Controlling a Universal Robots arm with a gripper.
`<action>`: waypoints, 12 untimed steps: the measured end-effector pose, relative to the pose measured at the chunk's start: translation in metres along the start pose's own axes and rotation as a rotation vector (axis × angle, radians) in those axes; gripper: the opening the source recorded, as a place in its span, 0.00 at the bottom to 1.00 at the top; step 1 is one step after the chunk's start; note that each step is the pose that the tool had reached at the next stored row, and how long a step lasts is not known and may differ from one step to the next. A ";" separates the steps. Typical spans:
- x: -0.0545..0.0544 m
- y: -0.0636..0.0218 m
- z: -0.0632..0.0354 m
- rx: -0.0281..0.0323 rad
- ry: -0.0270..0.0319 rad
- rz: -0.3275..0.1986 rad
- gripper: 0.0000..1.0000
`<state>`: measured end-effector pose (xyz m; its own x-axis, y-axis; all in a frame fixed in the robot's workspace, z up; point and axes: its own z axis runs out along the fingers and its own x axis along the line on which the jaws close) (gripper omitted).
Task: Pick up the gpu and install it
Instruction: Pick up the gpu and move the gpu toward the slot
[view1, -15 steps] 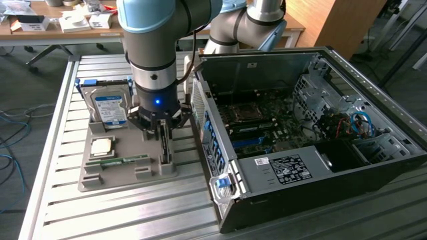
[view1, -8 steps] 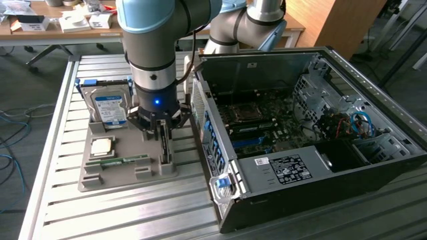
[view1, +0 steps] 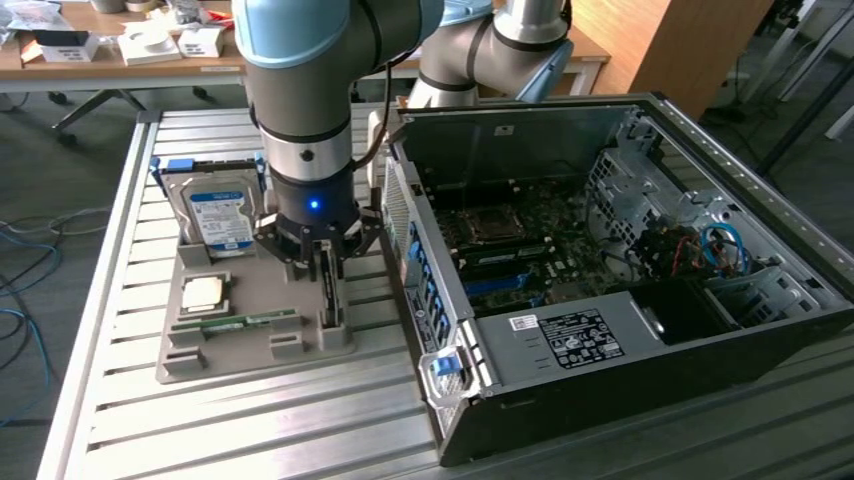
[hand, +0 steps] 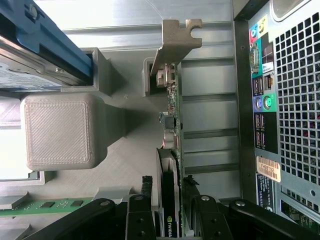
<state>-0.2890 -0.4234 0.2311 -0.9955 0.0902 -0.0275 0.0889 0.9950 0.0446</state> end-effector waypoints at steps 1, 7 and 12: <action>0.000 0.0001 0.0002 -0.0002 -0.0002 0.000 0.38; 0.000 0.0000 0.0004 0.0002 0.0002 0.000 0.38; 0.000 0.0000 0.0008 0.0001 0.0001 0.000 0.38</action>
<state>-0.2885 -0.4234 0.2303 -0.9955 0.0902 -0.0274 0.0889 0.9950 0.0446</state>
